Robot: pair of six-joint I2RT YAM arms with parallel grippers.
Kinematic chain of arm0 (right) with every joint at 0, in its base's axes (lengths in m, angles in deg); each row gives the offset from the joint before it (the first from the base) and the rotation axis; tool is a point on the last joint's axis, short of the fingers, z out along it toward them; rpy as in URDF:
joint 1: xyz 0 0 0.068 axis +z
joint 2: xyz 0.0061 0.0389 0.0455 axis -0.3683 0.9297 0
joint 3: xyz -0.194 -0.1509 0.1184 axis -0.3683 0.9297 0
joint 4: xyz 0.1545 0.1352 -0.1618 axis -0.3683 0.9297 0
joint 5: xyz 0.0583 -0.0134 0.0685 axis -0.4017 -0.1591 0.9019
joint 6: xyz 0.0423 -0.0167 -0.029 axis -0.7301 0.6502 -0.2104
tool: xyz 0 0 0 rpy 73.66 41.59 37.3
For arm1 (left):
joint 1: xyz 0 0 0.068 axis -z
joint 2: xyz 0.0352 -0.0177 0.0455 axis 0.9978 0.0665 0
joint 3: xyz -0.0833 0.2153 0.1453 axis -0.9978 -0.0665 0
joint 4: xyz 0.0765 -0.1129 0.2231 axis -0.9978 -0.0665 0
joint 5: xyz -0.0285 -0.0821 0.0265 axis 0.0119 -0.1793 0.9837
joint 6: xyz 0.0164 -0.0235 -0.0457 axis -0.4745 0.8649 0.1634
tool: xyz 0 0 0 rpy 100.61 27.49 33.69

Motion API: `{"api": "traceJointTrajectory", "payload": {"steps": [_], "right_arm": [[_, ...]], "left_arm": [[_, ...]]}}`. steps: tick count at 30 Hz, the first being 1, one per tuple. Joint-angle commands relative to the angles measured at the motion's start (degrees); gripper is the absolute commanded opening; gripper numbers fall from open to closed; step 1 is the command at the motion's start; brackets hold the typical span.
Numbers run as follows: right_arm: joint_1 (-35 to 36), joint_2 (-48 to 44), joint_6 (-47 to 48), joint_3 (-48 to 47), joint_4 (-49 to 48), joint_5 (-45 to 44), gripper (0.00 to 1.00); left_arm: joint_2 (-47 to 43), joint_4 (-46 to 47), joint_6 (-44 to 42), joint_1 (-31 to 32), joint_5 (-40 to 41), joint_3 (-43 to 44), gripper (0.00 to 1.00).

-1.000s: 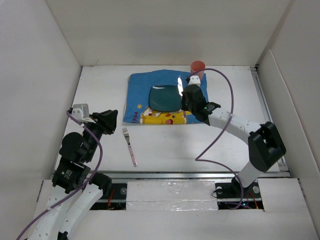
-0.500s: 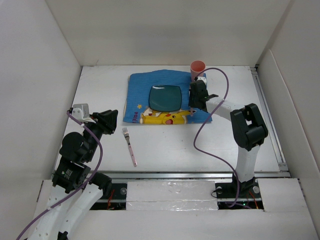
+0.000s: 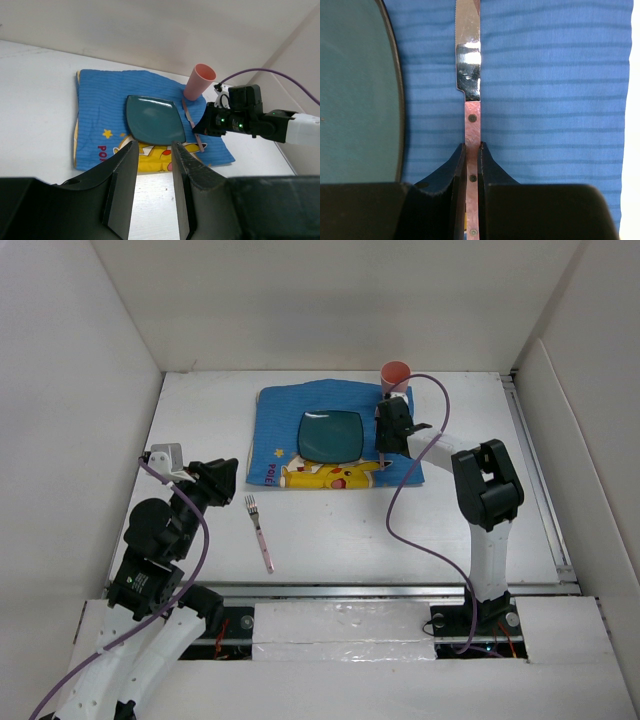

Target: Set the dinner table for one person

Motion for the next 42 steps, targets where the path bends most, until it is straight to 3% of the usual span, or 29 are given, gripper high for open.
{"api": "traceJointTrajectory", "payload": {"steps": [1, 5, 11, 16, 19, 20, 24, 25, 28, 32, 34, 42], "right_arm": [[-0.38, -1.53, 0.70, -1.08, -0.78, 0.18, 0.13], [-0.38, -3.99, 0.79, 0.07, -1.05, 0.36, 0.36], [1.37, -14.27, 1.58, 3.92, -1.75, 0.71, 0.55], [4.45, -26.04, 2.19, 12.00, -4.02, -0.16, 0.54], [6.13, -35.62, 2.19, 20.44, -7.54, 0.18, 0.25], [7.00, -39.73, 2.02, 22.46, -10.25, 0.97, 0.00], [9.28, -48.53, 1.67, 29.76, -11.86, 3.00, 0.00], [9.29, -50.13, 1.75, 30.73, -11.07, 2.82, 0.04], [9.82, -55.58, 2.11, 31.97, -8.35, 2.12, 0.28], [9.29, -60.33, 4.03, 33.72, -6.14, 1.06, 0.41], [8.50, -61.30, 4.13, 34.08, -5.71, 1.68, 0.41], [5.60, -62.44, 4.22, 35.57, -5.53, 6.25, 0.41]], "left_arm": [[1.57, 1.65, -0.06, -0.39, 0.90, -0.19, 0.30], [3.94, 0.86, 0.29, -0.39, 1.69, -0.11, 0.35], [11.57, -1.94, 2.39, -0.39, 5.03, 0.60, 0.39], [20.63, -9.75, 8.80, -0.39, 6.18, 3.93, 0.30], [24.15, -15.11, 15.13, -0.39, 7.06, 4.99, 0.28], [25.46, -16.09, 16.54, -0.39, 6.97, 5.25, 0.29], [26.97, -17.33, 21.10, -0.39, 3.82, 1.57, 0.39], [27.58, -17.51, 21.73, -0.39, 3.20, 0.43, 0.40], [29.69, -17.60, 24.27, -0.39, 3.19, -4.04, 0.43], [33.81, -15.84, 27.62, 1.71, 0.20, -8.52, 0.44], [36.19, -16.53, 29.28, 4.35, 0.99, -9.94, 0.44], [43.93, -14.79, 31.05, 4.98, 3.01, -11.88, 0.43]]}}
